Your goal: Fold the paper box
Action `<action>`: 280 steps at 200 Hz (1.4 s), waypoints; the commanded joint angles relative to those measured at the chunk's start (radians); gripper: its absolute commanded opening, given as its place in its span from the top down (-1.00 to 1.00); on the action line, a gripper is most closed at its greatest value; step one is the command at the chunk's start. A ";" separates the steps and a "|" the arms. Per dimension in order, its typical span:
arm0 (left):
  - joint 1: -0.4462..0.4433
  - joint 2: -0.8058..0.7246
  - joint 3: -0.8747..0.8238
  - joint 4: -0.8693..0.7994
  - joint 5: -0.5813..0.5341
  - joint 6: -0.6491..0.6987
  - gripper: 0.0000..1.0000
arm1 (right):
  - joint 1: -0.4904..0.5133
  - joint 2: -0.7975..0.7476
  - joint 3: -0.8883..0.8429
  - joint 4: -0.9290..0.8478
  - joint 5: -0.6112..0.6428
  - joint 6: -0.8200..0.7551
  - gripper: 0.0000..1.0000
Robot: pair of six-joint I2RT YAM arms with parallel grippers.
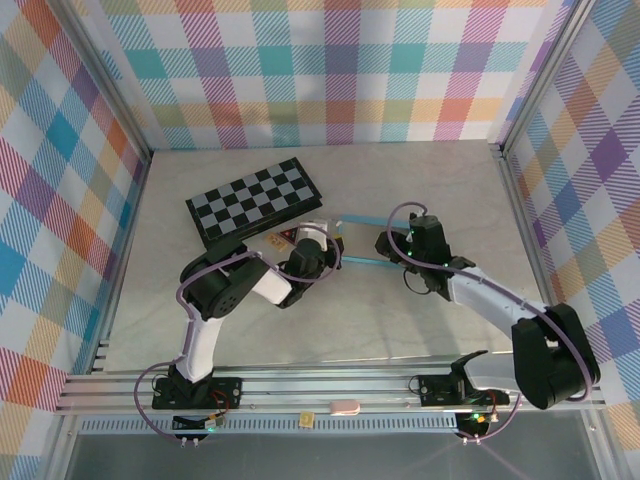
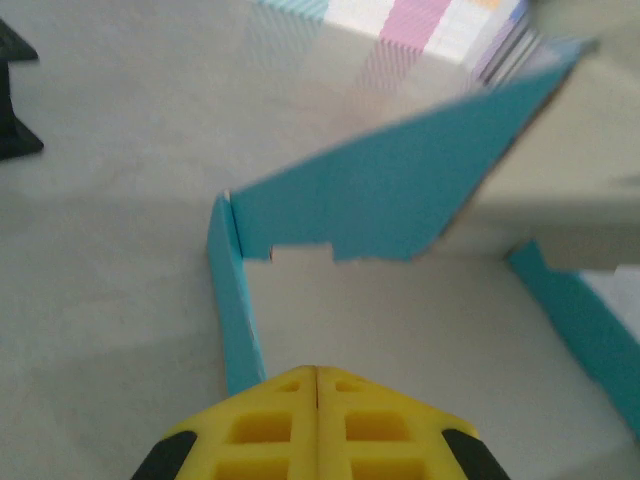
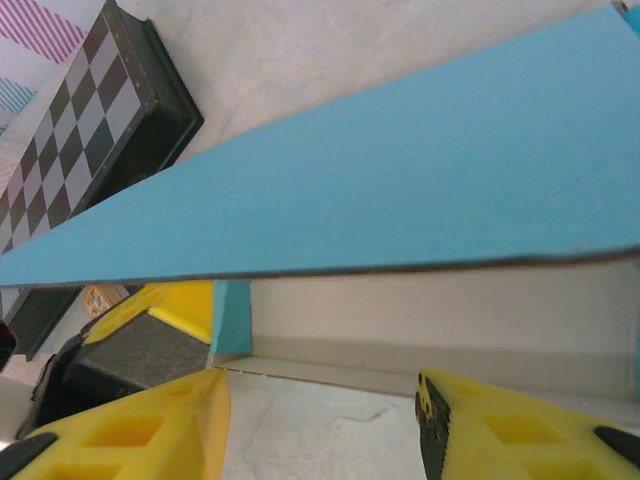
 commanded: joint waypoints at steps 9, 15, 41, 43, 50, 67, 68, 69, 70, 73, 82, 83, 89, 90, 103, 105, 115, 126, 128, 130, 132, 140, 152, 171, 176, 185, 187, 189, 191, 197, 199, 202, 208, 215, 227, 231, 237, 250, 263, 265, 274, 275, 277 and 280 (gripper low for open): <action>-0.024 -0.033 0.021 -0.096 -0.063 0.035 1.00 | 0.008 -0.062 -0.019 -0.078 -0.021 0.033 -0.03; -0.026 -0.035 0.024 -0.100 -0.067 0.039 1.00 | 0.011 -0.082 -0.023 -0.088 -0.024 0.047 -0.03; -0.029 -0.040 0.028 -0.104 -0.068 0.039 1.00 | 0.027 -0.193 -0.002 -0.165 -0.013 0.119 -0.05; -0.029 -0.040 0.028 -0.105 -0.067 0.038 1.00 | 0.025 -0.201 0.001 -0.172 -0.011 0.128 -0.05; -0.029 -0.044 0.028 -0.105 -0.067 0.037 1.00 | 0.026 -0.231 0.012 -0.193 -0.004 0.154 -0.07; -0.028 -0.053 0.029 -0.110 -0.061 0.032 1.00 | 0.026 -0.281 0.040 -0.250 0.036 0.256 -0.11; -0.028 -0.054 0.029 -0.110 -0.061 0.031 1.00 | 0.026 -0.281 0.041 -0.252 0.040 0.266 -0.12; -0.028 -0.055 0.031 -0.110 -0.060 0.032 1.00 | 0.026 -0.285 0.042 -0.255 0.042 0.270 -0.12; -0.028 -0.055 0.031 -0.111 -0.059 0.031 1.00 | 0.027 -0.287 0.045 -0.257 0.044 0.280 -0.12; -0.029 -0.058 0.031 -0.113 -0.058 0.031 1.00 | 0.026 -0.292 0.048 -0.262 0.052 0.306 -0.13; -0.030 -0.064 0.034 -0.118 -0.055 0.028 1.00 | 0.027 -0.303 0.056 -0.263 0.070 0.370 -0.14; -0.030 -0.065 0.034 -0.118 -0.055 0.027 1.00 | 0.027 -0.304 0.058 -0.263 0.070 0.378 -0.14; -0.030 -0.069 0.035 -0.119 -0.050 0.023 1.00 | 0.024 -0.304 0.066 -0.258 0.077 0.418 -0.14; -0.029 -0.070 0.035 -0.119 -0.049 0.022 1.00 | 0.024 -0.304 0.067 -0.258 0.080 0.424 -0.14; -0.029 -0.080 0.034 -0.124 -0.038 0.010 0.84 | 0.025 -0.297 0.105 -0.265 0.104 0.478 -0.14; -0.029 -0.082 0.034 -0.125 -0.036 0.008 0.81 | 0.024 -0.295 0.113 -0.268 0.112 0.485 -0.13; -0.031 -0.099 0.033 -0.141 -0.030 -0.004 0.68 | 0.022 -0.283 0.162 -0.294 0.139 0.499 -0.13; -0.035 -0.122 0.030 -0.158 -0.024 -0.013 0.54 | 0.009 -0.264 0.233 -0.351 0.163 0.489 -0.11; -0.035 -0.128 0.029 -0.162 -0.024 -0.015 0.52 | 0.005 -0.260 0.246 -0.363 0.164 0.485 -0.11; -0.038 -0.133 0.028 -0.166 -0.024 -0.016 0.50 | 0.002 -0.255 0.260 -0.375 0.166 0.481 -0.11; -0.038 -0.139 0.028 -0.170 -0.023 -0.018 0.48 | -0.002 -0.251 0.273 -0.388 0.166 0.477 -0.11; -0.042 -0.161 0.022 -0.183 -0.015 -0.030 0.43 | -0.015 -0.231 0.324 -0.435 0.168 0.456 -0.10; -0.048 -0.195 0.016 -0.205 -0.002 -0.051 0.36 | -0.033 -0.204 0.387 -0.502 0.168 0.422 -0.10; -0.061 -0.251 0.014 -0.267 0.017 -0.083 0.27 | -0.076 -0.162 0.463 -0.584 0.157 0.369 -0.10; -0.063 -0.267 0.013 -0.291 0.019 -0.095 0.26 | -0.092 -0.151 0.478 -0.602 0.141 0.359 -0.10; -0.069 -0.304 0.012 -0.330 0.021 -0.123 0.25 | -0.123 -0.127 0.507 -0.639 0.121 0.339 -0.10; -0.069 -0.311 0.011 -0.338 0.022 -0.131 0.25 | -0.129 -0.121 0.513 -0.648 0.117 0.335 -0.10; -0.069 -0.317 0.010 -0.347 0.021 -0.140 0.25 | -0.136 -0.115 0.519 -0.654 0.110 0.328 -0.10; -0.070 -0.330 0.010 -0.357 0.022 -0.148 0.25 | -0.143 -0.109 0.525 -0.661 0.104 0.323 -0.10; -0.070 -0.364 0.015 -0.393 0.020 -0.181 0.25 | -0.167 -0.085 0.546 -0.678 0.079 0.301 -0.10; -0.070 -0.375 0.019 -0.411 0.018 -0.194 0.25 | -0.174 -0.076 0.553 -0.685 0.071 0.293 -0.10; -0.071 -0.393 0.027 -0.442 0.013 -0.210 0.25 | -0.185 -0.064 0.567 -0.698 0.061 0.283 -0.10; -0.071 -0.429 0.055 -0.526 0.001 -0.240 0.25 | -0.206 -0.037 0.592 -0.723 0.040 0.264 -0.10; -0.068 -0.466 0.105 -0.656 -0.015 -0.268 0.24 | -0.227 -0.006 0.616 -0.746 0.019 0.241 -0.10; -0.049 -0.506 0.221 -0.895 -0.037 -0.319 0.24 | -0.260 0.045 0.653 -0.771 -0.023 0.196 -0.10; -0.037 -0.511 0.264 -0.980 -0.038 -0.343 0.24 | -0.269 0.063 0.665 -0.785 -0.030 0.183 -0.10; -0.008 -0.507 0.332 -1.108 -0.024 -0.388 0.24 | -0.280 0.084 0.682 -0.802 -0.035 0.168 -0.10; 0.070 -0.471 0.466 -1.332 0.065 -0.482 0.22 | -0.313 0.143 0.722 -0.846 -0.074 0.135 -0.10; 0.136 -0.420 0.572 -1.481 0.157 -0.530 0.21 | -0.341 0.207 0.767 -0.897 -0.114 0.104 -0.10; 0.144 -0.411 0.589 -1.497 0.168 -0.531 0.20 | -0.344 0.219 0.775 -0.903 -0.120 0.100 -0.10; 0.170 -0.366 0.666 -1.562 0.217 -0.532 0.20 | -0.351 0.261 0.802 -0.924 -0.148 0.079 -0.10; 0.172 -0.360 0.673 -1.570 0.220 -0.530 0.20 | -0.351 0.267 0.805 -0.926 -0.149 0.077 -0.10; 0.175 -0.350 0.689 -1.582 0.228 -0.527 0.19 | -0.350 0.277 0.810 -0.929 -0.154 0.072 -0.10; 0.179 -0.339 0.712 -1.601 0.238 -0.523 0.19 | -0.351 0.290 0.816 -0.931 -0.160 0.067 -0.10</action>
